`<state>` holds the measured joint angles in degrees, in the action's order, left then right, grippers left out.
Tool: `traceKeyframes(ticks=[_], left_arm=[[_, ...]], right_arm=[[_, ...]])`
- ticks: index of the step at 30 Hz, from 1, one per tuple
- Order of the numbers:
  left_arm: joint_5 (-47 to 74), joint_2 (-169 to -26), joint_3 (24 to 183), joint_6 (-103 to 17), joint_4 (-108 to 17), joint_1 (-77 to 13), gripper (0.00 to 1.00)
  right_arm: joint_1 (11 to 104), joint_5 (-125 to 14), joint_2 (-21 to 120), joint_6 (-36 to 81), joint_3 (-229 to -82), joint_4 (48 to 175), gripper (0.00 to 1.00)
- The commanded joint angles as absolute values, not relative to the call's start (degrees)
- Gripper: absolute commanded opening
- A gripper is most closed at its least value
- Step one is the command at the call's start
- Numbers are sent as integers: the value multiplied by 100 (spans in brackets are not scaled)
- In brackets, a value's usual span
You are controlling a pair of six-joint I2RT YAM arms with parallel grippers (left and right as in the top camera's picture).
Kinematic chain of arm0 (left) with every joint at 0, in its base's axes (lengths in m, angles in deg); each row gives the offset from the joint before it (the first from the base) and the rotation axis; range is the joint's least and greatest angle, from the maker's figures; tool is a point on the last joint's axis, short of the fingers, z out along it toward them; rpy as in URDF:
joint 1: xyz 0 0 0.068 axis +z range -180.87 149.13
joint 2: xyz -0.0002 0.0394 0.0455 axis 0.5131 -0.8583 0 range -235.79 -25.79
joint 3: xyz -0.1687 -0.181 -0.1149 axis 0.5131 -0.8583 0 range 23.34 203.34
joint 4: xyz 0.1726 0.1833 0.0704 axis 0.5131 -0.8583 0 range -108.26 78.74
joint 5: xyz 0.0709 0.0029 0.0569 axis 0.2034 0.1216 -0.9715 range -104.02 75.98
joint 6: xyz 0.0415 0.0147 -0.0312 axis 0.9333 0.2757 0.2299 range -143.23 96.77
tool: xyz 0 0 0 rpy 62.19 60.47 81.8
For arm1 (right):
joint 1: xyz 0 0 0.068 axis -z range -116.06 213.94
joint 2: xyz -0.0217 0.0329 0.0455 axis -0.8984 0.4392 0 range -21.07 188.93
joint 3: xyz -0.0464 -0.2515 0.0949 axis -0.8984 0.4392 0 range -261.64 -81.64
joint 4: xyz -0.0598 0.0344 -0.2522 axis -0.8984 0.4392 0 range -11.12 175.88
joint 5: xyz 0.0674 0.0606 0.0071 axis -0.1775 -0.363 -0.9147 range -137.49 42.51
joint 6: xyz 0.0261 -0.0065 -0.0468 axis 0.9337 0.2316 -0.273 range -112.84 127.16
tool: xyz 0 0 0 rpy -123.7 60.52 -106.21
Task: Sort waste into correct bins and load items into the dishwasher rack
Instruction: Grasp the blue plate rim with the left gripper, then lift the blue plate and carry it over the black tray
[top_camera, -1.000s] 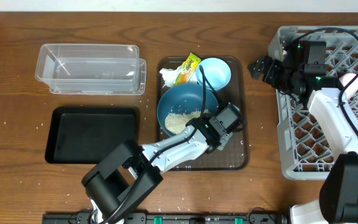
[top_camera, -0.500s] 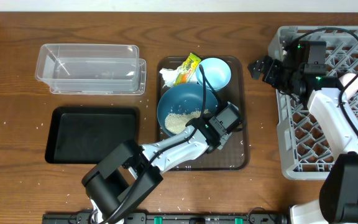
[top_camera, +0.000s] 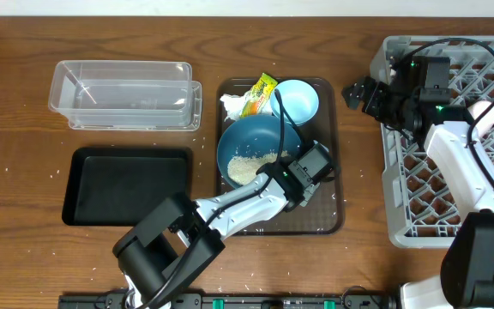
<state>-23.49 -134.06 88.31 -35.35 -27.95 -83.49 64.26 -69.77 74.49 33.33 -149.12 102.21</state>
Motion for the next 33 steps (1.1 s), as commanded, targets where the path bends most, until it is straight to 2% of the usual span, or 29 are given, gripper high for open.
traceKeyframes(ticks=[1, 13, 22, 33], left_arm=[[-2417, -13391, 8943, -3561, -2830, -8362, 6], [-2419, -12613, 8943, -3786, -3127, -8373, 6], [-2415, -11365, 8943, -4700, -3756, -8371, 6], [-2408, -10396, 8921, -5189, -4320, -8006, 6]], right_arm=[[6426, -6999, 7397, 3370, -14951, 10234, 99], [6426, -6997, 7397, 3370, -14951, 10232, 99], [6426, -6997, 7397, 3370, -14951, 10232, 99], [6426, -6999, 7397, 3370, -14951, 10232, 99]])
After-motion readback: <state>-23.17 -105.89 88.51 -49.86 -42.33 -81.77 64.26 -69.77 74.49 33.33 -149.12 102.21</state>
